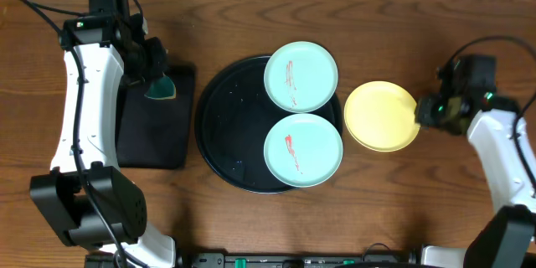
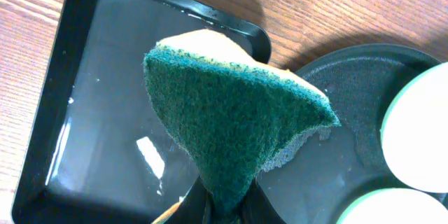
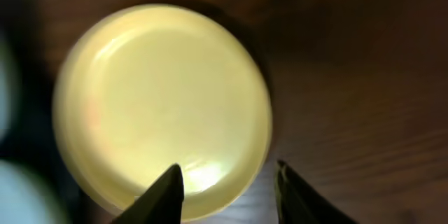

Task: Clean dirty plates on tray and stack at the side
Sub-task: 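Move right gripper to grip the lower light-green plate rim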

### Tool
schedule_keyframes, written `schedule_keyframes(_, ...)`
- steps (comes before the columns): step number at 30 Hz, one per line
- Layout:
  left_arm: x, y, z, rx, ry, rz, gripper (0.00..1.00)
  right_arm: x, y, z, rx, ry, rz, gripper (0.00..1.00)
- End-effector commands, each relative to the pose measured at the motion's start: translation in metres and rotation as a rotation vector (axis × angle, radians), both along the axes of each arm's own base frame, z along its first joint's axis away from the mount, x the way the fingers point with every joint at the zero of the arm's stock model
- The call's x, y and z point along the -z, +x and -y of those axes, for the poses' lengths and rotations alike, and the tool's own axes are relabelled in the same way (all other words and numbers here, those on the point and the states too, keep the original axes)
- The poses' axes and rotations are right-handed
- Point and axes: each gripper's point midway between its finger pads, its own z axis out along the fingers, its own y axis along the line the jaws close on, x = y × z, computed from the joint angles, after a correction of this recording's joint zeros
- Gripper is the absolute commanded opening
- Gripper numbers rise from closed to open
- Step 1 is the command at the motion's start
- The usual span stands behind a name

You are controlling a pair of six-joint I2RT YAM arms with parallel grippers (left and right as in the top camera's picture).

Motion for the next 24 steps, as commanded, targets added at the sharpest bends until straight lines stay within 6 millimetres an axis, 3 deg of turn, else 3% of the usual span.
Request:
schedule_keyframes(1, 0.002, -0.001, -0.002, 0.012, 0.016, -0.007, 0.07, -0.03, 0.006, -0.039, -0.11, 0.163, 0.035, 0.4)
schedule_keyframes(6, 0.002, -0.001, -0.002, 0.011, 0.015, -0.007, 0.07, -0.018, -0.021, -0.089, -0.222, 0.256, -0.078, 0.43)
schedule_keyframes(12, 0.002, -0.001, -0.002, 0.011, 0.015, -0.007, 0.08, 0.022, -0.049, -0.137, -0.289, 0.244, -0.181, 0.45)
schedule_keyframes(20, 0.002, -0.001, -0.002, 0.011, 0.016, -0.006, 0.07, 0.06, -0.057, -0.176, -0.357, 0.246, -0.241, 0.43)
schedule_keyframes(24, 0.002, 0.0, -0.002, 0.011, 0.016, -0.005, 0.08, 0.084, -0.065, -0.195, -0.353, 0.245, -0.312, 0.26)
